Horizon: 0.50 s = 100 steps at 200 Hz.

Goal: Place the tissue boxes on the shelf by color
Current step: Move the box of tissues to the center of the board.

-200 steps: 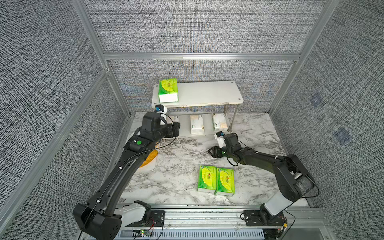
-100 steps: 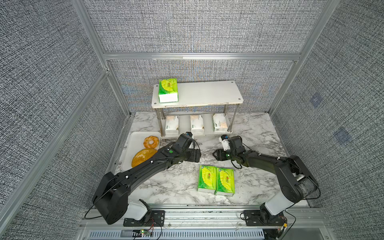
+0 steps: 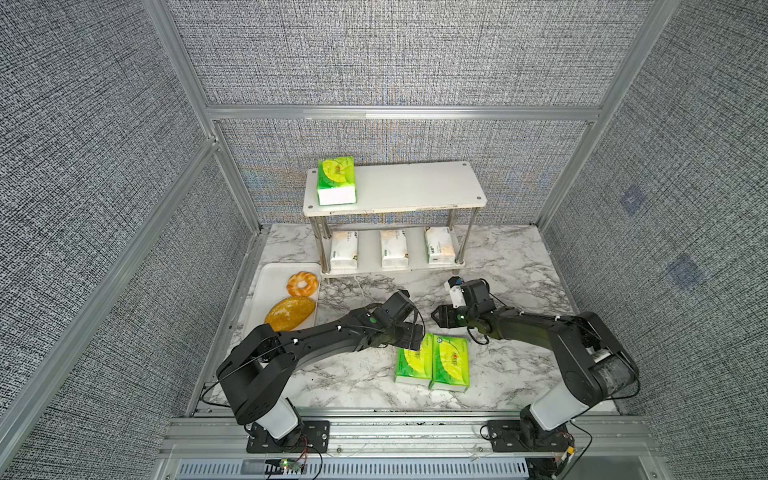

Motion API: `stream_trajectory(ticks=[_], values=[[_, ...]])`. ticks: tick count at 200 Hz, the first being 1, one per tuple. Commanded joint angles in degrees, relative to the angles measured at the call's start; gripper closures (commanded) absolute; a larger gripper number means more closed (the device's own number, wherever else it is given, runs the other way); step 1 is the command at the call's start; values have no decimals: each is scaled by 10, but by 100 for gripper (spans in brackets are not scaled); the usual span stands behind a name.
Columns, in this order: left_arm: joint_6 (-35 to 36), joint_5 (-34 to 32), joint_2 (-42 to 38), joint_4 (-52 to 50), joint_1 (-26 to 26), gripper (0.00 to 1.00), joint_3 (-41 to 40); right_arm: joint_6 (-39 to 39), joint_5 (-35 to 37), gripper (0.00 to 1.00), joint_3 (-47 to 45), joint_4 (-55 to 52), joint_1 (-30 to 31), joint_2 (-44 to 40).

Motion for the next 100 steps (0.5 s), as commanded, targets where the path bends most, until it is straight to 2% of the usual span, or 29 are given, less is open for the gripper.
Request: stream_trajectory(ticks=[1,22,54,100], values=[[-24,25,-10,39,-2,8,-28,-1,6,31,-3,8,-3,2],[-32,35,4,65,-2,9,-46,0,7,31,-6,10,-4,2],[-38,32,37,91,-2,18,-55,0,6,30,-8,11,-4,3],[-44,-14,64,94,11,26,-57,-5,7,31,-1,1,-4,0]])
